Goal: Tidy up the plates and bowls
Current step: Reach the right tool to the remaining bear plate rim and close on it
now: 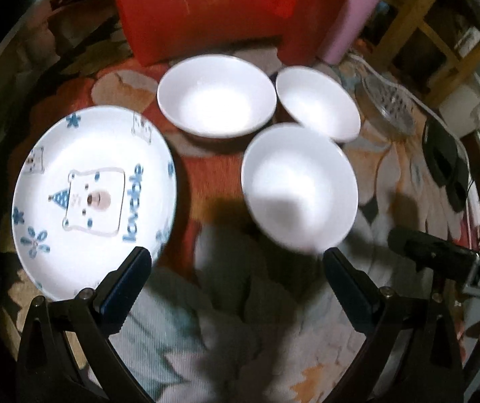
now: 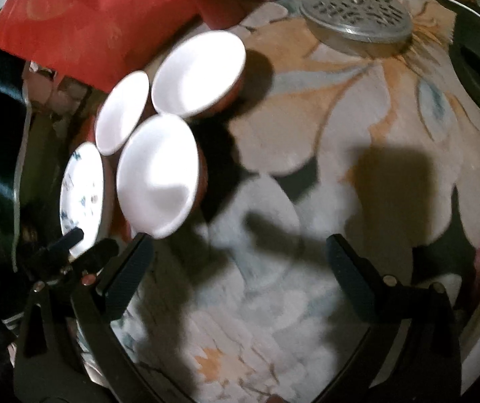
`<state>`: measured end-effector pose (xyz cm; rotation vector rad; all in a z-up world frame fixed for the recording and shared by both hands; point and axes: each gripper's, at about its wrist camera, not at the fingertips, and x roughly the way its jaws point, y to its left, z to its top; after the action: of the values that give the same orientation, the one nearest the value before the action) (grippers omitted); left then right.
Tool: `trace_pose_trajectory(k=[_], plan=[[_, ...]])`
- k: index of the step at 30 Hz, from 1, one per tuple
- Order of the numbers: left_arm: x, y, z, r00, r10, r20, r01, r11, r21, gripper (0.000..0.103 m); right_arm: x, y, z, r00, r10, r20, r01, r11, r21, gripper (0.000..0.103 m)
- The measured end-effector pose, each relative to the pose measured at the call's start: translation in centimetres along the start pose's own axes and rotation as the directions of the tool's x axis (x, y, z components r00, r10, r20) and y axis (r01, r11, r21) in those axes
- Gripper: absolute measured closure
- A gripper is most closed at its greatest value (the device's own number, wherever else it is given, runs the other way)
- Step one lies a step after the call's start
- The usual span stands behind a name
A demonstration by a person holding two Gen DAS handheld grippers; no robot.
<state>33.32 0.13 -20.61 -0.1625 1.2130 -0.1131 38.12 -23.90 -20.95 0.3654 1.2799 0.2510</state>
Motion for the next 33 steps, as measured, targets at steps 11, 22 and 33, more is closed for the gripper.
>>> trace_pose_trajectory(k=[11, 22, 33], plan=[[-0.7, 3.5, -0.1, 0.999, 0.018, 0.027, -0.017, 0.998, -0.054, 0.005, 0.5, 4.3, 1.3, 0.998, 0.061, 0.02, -0.06, 0.996, -0.062, 0.001], [-2.9, 13.2, -0.7, 0.992, 0.104, 0.077, -0.085, 0.974, -0.21, 0.015, 3.1, 14.0, 0.7, 0.991, 0.135, -0.007, -0.133, 0.964, -0.23, 0.02], [-1.8, 20.3, -0.9, 0.989, 0.143, 0.047, -0.122, 0.946, -0.299, 0.042, 9.1, 19.3, 1.0, 0.999, -0.021, -0.029, 0.01, 0.948, -0.32, 0.037]])
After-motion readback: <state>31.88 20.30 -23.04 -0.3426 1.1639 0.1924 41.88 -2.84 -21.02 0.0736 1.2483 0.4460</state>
